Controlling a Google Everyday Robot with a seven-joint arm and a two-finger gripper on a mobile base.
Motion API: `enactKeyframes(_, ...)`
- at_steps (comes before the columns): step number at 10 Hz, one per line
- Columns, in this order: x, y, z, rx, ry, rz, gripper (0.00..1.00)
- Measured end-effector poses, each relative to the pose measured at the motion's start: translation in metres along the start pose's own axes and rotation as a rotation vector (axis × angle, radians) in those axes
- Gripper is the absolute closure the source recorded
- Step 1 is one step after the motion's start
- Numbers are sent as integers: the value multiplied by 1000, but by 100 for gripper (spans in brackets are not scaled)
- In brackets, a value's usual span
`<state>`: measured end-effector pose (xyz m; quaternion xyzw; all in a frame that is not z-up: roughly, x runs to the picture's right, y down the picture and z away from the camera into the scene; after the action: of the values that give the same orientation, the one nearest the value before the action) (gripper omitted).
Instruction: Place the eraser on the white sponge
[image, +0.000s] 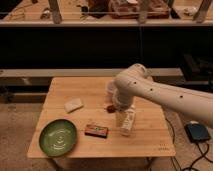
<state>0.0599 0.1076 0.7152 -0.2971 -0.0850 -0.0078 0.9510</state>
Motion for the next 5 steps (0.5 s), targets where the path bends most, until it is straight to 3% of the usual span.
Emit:
enactKeyframes(2, -1, 1, 2, -1, -3, -3, 20)
enactKeyframes(5, -18, 10, 35, -22, -44, -63, 20)
